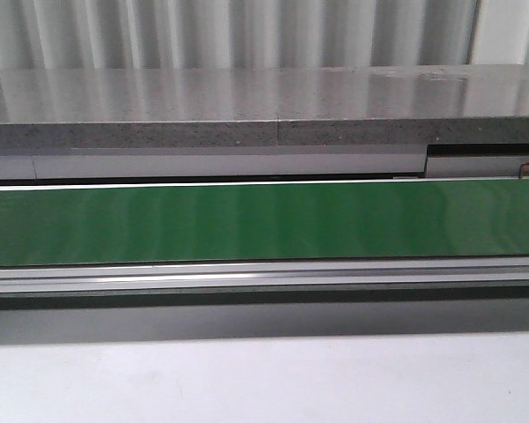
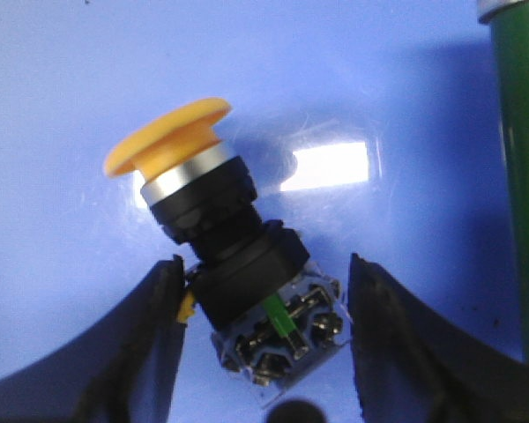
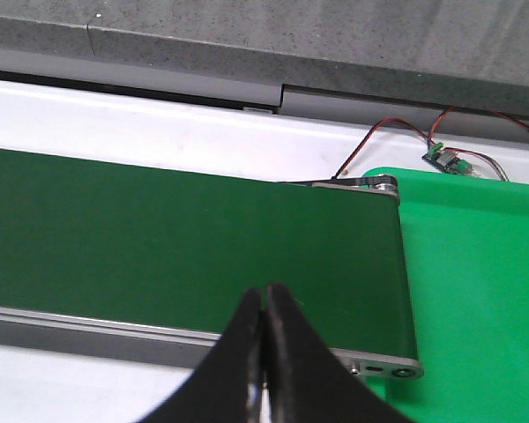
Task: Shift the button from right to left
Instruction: 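Carry the button over the blue tray and lower it with the left gripper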
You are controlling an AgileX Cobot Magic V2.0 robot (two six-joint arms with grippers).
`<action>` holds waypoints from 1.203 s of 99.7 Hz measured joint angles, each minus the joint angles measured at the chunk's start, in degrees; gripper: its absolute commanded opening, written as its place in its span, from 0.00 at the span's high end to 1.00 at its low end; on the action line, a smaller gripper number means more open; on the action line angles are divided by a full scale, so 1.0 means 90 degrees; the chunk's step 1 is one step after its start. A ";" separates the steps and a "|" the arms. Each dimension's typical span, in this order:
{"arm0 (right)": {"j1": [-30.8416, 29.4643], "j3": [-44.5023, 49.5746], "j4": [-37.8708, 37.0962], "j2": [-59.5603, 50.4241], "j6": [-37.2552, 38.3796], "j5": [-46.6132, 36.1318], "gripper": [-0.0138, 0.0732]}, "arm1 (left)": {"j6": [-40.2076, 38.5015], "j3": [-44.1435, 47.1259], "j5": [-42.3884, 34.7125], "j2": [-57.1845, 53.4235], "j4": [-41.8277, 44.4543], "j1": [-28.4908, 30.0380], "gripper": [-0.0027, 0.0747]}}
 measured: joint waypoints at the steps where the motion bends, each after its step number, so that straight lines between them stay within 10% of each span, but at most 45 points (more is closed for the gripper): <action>1: 0.0000 0.0000 0.0000 0.0000 0.0000 0.0000 0.92 | 0.0000 0.0000 -0.0013 0.0012 0.0000 0.0000 0.99; 69: 0.0000 0.0000 0.0000 0.0000 0.0000 0.0000 0.92 | 0.0574 0.0000 0.0139 0.0076 -0.0154 0.0000 0.98; 105: 0.0000 0.0000 0.0000 0.0000 0.0000 0.0000 0.92 | 0.0625 0.0000 0.0155 0.0076 -0.0183 0.0000 0.43; 120: 0.0000 0.0000 0.0000 0.0000 0.0000 0.0000 0.92 | 0.0640 0.0000 0.0143 0.0076 -0.0193 0.0000 0.39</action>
